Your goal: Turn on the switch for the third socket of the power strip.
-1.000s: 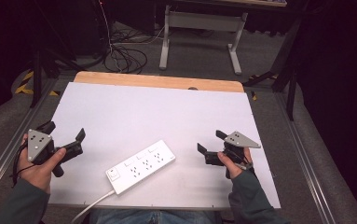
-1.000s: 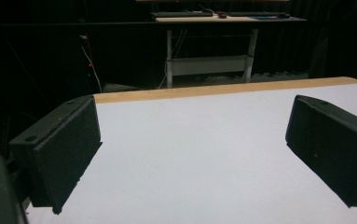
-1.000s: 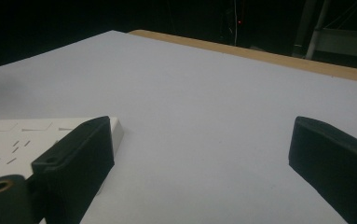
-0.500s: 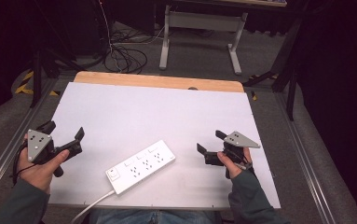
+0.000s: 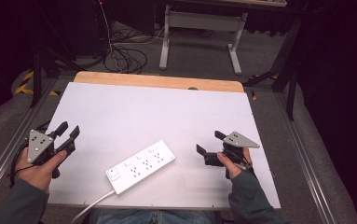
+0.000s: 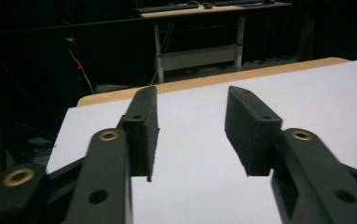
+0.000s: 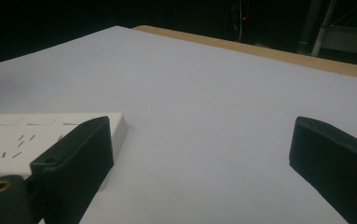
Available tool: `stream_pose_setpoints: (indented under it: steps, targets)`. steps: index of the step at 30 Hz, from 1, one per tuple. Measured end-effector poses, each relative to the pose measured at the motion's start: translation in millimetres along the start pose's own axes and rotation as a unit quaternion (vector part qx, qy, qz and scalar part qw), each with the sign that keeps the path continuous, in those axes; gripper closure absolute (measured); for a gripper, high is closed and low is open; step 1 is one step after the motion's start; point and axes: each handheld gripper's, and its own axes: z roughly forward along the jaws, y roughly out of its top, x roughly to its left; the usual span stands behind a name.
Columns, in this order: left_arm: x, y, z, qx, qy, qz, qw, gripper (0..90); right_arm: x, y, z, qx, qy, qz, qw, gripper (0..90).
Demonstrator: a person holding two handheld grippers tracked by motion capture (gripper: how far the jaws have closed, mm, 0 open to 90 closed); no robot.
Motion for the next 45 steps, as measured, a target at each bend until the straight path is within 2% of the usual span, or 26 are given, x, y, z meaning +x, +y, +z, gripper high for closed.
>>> stream_pose_setpoints:
  steps: [4, 8, 14, 18, 24, 32, 45]
  targets:
    - [1.1, 0.3, -1.3, -0.01, -0.022, -0.003, 0.9997, 62.9, 0.1, -0.1, -0.1, 0.001, 0.001, -0.001, 1.0, 6.9]
    - [0.1, 2.1, -1.9, -0.008, -0.042, 0.011, 0.999, 68.4, -0.2, -0.1, -0.7, 0.001, -0.001, -0.001, 1.0, 6.9]
    - [1.6, 2.7, -2.6, -0.008, -0.046, 0.009, 0.9989, 77.5, 0.1, -0.1, -0.9, 0.001, 0.0, 0.0, 1.0, 6.9]
    - [2.3, 3.1, -3.4, -0.006, -0.052, -0.002, 0.9986, 81.5, -0.2, -0.1, -1.0, 0.001, -0.001, 0.0, 1.0, 6.9]
    - [1.5, 4.4, -4.1, -0.007, -0.06, 0.006, 0.9981, 89.7, 0.1, 0.0, -1.1, 0.001, 0.0, 0.0, 1.0, 6.9]
    - [1.0, 4.6, -4.0, -0.007, -0.071, 0.015, 0.9974, 89.9, 0.0, 0.0, -1.1, 0.0, 0.0, 0.0, 1.0, 6.9]
    - [0.0, 5.1, -2.8, -0.001, -0.081, 0.016, 0.9965, 90.0, 0.0, 0.1, -1.4, 0.0, 0.0, 0.0, 1.0, 6.9]
